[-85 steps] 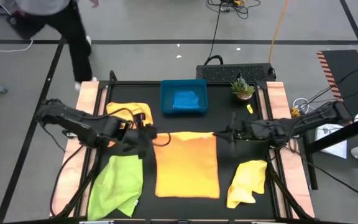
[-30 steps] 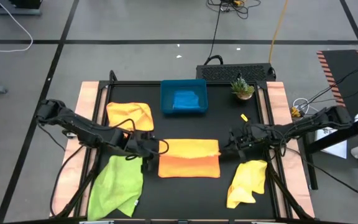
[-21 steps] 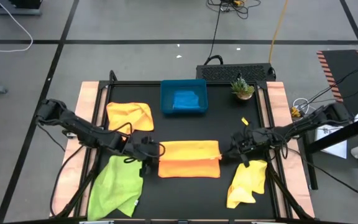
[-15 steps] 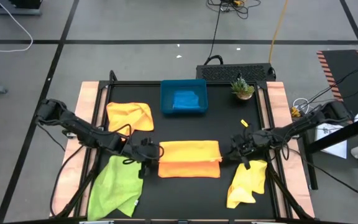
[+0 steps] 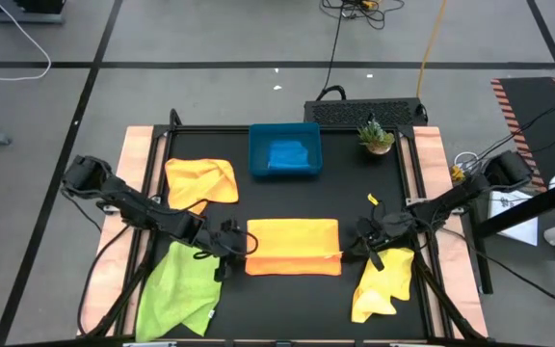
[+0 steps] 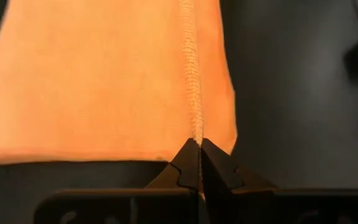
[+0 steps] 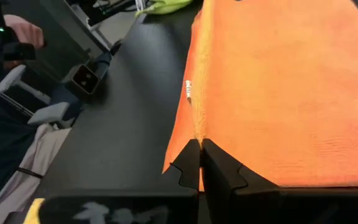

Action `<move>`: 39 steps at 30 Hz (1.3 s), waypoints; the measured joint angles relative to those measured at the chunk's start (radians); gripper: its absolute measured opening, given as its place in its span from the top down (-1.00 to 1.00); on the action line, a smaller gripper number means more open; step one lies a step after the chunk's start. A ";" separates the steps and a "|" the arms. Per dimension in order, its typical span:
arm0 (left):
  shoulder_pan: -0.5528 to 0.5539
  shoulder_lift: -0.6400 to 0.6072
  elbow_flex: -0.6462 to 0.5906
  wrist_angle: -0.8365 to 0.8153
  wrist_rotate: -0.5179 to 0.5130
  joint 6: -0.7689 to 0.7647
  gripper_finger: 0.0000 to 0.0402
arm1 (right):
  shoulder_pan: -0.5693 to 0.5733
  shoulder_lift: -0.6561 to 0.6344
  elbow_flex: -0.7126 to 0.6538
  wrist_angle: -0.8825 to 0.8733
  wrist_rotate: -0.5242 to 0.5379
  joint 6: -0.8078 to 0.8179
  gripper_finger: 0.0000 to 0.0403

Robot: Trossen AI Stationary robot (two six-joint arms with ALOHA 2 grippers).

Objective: Fold microfiber towels
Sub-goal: Fold the right orange microfiber cloth

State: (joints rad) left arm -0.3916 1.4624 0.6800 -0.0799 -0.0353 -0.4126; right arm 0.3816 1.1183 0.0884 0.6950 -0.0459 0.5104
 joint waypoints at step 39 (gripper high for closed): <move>0.153 0.097 0.049 0.067 -0.070 0.078 0.03 | -0.180 0.096 0.155 -0.218 0.045 -0.115 0.50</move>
State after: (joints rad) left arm -0.2386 1.5593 0.7292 -0.0132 -0.1055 -0.3344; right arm 0.2013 1.2144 0.2433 0.4768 -0.0013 0.3954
